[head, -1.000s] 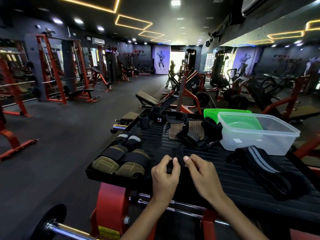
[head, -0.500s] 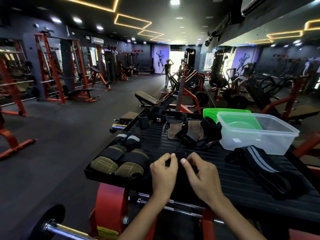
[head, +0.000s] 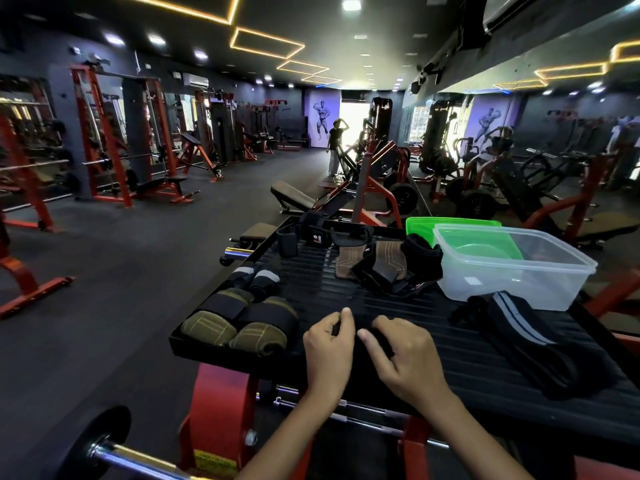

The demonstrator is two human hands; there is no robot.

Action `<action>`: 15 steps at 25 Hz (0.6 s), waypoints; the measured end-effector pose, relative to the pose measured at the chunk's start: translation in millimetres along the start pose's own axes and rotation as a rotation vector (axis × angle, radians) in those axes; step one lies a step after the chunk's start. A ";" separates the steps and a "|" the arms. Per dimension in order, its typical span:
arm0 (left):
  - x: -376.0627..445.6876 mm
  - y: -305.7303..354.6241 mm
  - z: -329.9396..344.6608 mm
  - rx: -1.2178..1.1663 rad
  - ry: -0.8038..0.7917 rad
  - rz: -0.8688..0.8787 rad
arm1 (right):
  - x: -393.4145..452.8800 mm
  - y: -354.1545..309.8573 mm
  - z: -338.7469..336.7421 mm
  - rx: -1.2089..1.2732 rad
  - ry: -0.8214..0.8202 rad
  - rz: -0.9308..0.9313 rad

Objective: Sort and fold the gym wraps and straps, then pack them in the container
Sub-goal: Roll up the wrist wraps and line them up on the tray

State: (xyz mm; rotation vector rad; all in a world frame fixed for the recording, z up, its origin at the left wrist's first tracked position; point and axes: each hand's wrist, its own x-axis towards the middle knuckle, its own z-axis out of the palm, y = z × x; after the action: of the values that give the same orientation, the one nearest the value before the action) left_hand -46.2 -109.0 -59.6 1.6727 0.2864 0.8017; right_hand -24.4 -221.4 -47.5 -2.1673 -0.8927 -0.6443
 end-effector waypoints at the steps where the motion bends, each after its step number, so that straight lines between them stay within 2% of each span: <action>1: -4.0 -0.7 1.1 -0.013 -0.021 0.028 | 1.7 5.1 2.0 0.014 0.022 -0.007; 3: -8.7 -0.9 -1.0 -0.028 0.004 0.231 | 9.1 4.9 6.1 0.182 0.104 0.156; 5: -6.0 -2.8 -3.2 -0.013 0.034 0.420 | 10.6 5.5 8.8 0.355 0.026 0.316; 6: -2.6 -5.7 -2.5 -0.014 0.047 0.457 | 8.2 4.1 7.8 0.352 0.009 0.290; 9: 3.0 -4.3 3.6 -0.056 0.080 0.315 | -0.7 -3.4 4.0 0.087 0.079 0.042; 11: 0.3 -3.4 6.0 -0.079 0.047 0.275 | 0.2 -0.3 4.3 0.033 0.110 0.011; 13: -1.3 -5.4 2.9 -0.034 0.015 0.377 | 9.5 2.5 4.1 0.142 0.152 0.133; 15: 0.2 -7.9 -2.7 0.037 0.000 0.506 | 15.0 6.2 6.1 0.306 0.056 0.276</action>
State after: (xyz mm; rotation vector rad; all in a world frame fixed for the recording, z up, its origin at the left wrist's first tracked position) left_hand -45.9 -104.7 -66.8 1.8053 -0.1327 1.1731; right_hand -9.1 -213.9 -44.2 -1.9386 -0.6031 -0.4003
